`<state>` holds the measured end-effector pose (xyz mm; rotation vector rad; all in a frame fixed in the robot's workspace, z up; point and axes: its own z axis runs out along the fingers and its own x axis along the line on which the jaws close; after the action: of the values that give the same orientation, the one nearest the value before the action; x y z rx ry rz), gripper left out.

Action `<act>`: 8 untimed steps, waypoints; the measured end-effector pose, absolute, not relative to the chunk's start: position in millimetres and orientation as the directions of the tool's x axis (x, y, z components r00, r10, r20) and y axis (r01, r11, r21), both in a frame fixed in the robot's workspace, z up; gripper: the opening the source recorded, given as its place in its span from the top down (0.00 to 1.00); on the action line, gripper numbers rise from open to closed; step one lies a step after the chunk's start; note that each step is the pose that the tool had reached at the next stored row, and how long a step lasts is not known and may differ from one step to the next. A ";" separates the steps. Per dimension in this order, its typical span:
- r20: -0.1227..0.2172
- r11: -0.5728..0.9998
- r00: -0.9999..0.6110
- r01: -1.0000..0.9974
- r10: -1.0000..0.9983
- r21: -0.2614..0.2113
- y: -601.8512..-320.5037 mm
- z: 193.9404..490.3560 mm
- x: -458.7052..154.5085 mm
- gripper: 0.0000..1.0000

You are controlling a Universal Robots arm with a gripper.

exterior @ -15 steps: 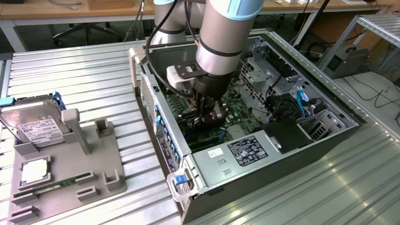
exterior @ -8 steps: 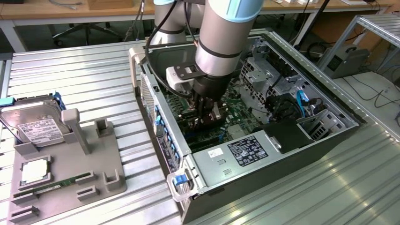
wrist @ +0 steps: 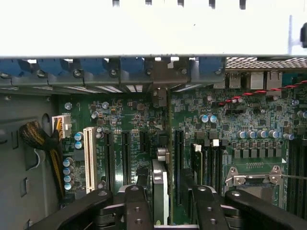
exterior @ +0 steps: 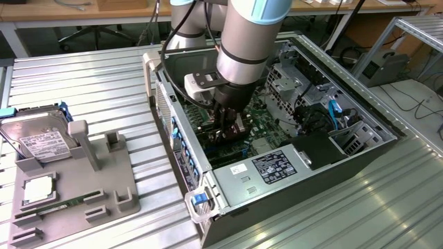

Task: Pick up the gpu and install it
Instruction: 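Insert the gpu into the slot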

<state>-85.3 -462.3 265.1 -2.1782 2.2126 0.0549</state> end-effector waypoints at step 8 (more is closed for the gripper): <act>-0.051 0.016 -0.016 -1.000 -0.999 0.000 -462.3 272.3 -84.0 0.60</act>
<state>-84.0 -462.3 272.3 -2.1782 2.2125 0.0550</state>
